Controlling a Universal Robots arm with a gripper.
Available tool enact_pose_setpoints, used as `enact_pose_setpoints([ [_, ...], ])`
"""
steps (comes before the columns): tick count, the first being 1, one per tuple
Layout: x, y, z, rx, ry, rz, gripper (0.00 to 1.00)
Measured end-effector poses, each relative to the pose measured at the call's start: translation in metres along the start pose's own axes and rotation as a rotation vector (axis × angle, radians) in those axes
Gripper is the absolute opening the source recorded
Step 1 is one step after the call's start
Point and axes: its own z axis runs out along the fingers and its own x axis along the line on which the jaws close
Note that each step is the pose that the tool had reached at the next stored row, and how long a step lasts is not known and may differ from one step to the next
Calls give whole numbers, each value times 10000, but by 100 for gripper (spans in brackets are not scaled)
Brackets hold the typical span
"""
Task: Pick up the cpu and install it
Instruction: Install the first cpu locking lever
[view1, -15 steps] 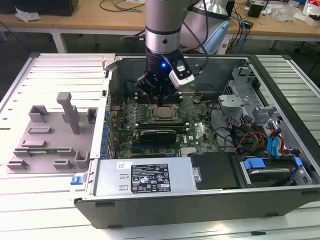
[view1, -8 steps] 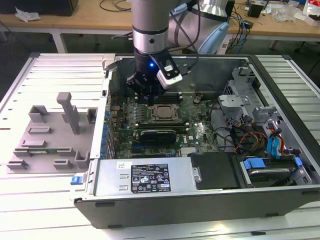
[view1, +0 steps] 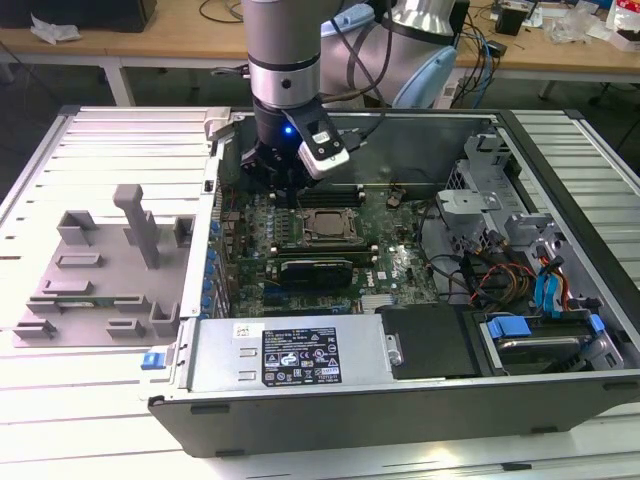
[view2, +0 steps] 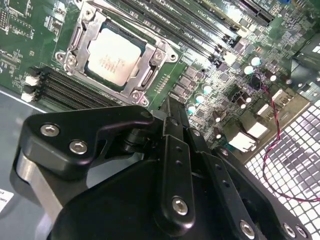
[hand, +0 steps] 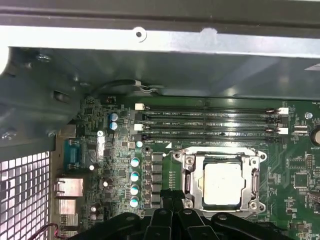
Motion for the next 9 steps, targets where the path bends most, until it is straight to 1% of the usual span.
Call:
enact_pose_setpoints([
  [2, 7, 6, -6, -2, -14, -1, 11],
  [4, 59, 26, -7, -2, -31, 0, 11],
  [5, 66, 28, -8, -15, -43, 0, 11],
  [6, 70, 28, -9, -77, -70, -1, 11],
  [8, 70, 29, -20, -89, -78, 1, 11],
  [9, 69, 30, -59, -89, -78, 1, 11],
])
